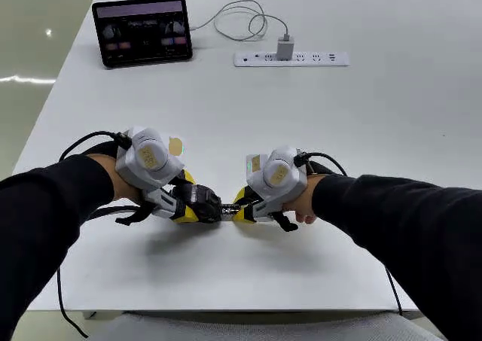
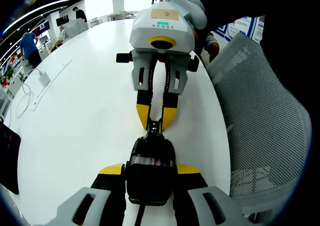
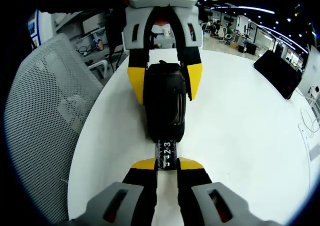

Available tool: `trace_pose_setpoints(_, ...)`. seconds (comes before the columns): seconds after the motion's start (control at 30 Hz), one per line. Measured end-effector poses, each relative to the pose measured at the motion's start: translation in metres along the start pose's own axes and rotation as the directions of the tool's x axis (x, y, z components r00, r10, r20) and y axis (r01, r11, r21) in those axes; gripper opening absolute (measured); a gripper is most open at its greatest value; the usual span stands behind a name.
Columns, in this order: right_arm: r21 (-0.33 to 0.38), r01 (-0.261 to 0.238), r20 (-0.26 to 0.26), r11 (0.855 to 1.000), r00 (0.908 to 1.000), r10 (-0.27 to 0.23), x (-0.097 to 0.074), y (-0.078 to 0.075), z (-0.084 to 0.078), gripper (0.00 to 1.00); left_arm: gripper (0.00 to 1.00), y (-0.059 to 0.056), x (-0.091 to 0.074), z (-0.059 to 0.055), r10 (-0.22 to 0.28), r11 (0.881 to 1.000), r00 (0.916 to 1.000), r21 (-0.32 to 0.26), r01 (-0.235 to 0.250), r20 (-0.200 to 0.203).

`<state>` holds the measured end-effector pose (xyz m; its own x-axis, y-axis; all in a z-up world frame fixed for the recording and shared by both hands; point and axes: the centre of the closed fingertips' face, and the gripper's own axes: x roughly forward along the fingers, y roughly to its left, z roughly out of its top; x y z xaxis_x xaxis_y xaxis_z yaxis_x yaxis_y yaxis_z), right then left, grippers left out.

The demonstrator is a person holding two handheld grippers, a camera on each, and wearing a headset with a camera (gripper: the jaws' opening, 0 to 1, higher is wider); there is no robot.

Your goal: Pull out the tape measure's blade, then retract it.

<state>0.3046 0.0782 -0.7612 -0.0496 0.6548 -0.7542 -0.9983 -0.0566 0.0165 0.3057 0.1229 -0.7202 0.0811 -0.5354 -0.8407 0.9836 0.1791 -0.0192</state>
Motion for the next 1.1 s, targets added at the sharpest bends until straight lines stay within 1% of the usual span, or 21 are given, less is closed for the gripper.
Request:
trace_pose_setpoints(0.47, 0.017, 0.003, -0.005, 1.000, 1.0000, -0.003, -0.006, -0.001, -0.007, 0.09, 0.32, 0.000, 0.000, 0.000, 0.002, 1.000, 1.0000, -0.006, -0.002, -0.006)
trace_pose_setpoints(0.53, 0.034, 0.004, -0.001, 0.999, 1.0000, -0.004, -0.007, -0.001, -0.007, 0.09, 0.32, 0.000, 0.000, 0.000, 0.003, 1.000, 1.0000, -0.006, -0.003, -0.006)
trace_pose_setpoints(1.1, 0.025, 0.013, -0.015, 1.000, 0.9998, -0.012, -0.015, -0.001, -0.016, 0.09, 0.32, 0.001, 0.001, -0.001, 0.008, 1.000, 1.0000, -0.015, -0.008, -0.006)
